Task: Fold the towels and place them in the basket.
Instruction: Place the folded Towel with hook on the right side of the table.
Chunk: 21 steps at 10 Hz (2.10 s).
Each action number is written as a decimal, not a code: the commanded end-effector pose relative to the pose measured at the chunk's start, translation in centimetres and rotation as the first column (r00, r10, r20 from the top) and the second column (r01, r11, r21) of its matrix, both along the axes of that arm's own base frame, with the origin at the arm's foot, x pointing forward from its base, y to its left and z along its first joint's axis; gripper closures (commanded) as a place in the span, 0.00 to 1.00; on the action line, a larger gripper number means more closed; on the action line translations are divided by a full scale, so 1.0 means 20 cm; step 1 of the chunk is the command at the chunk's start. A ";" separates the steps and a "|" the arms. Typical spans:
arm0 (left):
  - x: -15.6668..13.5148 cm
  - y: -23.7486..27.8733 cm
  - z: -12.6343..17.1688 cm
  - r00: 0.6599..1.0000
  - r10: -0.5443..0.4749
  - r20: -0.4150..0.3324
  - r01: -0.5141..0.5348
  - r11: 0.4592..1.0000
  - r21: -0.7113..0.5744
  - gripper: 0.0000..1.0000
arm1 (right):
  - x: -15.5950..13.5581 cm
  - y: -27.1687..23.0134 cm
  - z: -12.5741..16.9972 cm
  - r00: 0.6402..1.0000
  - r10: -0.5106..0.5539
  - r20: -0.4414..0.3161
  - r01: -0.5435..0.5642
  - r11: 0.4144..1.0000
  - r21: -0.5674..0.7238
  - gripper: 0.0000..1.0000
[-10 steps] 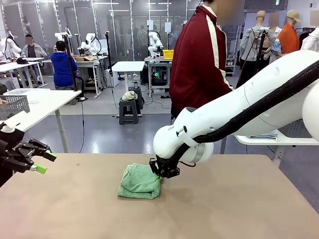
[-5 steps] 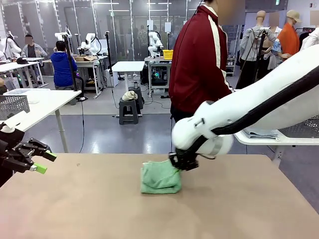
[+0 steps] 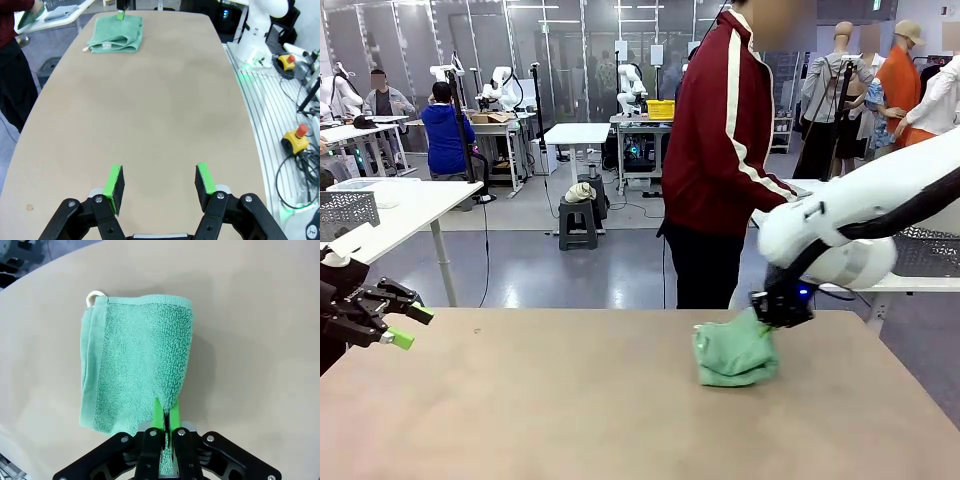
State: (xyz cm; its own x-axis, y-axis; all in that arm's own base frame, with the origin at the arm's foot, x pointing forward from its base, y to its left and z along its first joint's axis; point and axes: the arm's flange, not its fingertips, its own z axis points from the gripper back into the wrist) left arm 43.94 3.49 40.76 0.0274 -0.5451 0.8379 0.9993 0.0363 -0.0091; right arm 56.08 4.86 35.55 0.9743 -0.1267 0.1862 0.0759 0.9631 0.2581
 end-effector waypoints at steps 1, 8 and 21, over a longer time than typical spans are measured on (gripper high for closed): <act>-0.01 0.00 0.01 1.000 0.003 0.002 -0.003 1.000 -0.015 0.27 | -0.02 -0.14 0.00 0.999 0.049 0.007 -0.048 0.999 -0.023 1.00; -0.01 0.00 0.01 1.000 0.003 0.002 -0.003 1.000 -0.015 0.27 | -0.01 0.00 0.01 1.000 0.029 -0.005 -0.029 1.000 -0.006 0.95; -0.01 0.00 0.01 1.000 0.003 0.002 -0.003 1.000 -0.015 0.27 | 0.19 -0.85 -0.17 0.978 -0.206 -0.017 0.206 0.977 0.044 0.95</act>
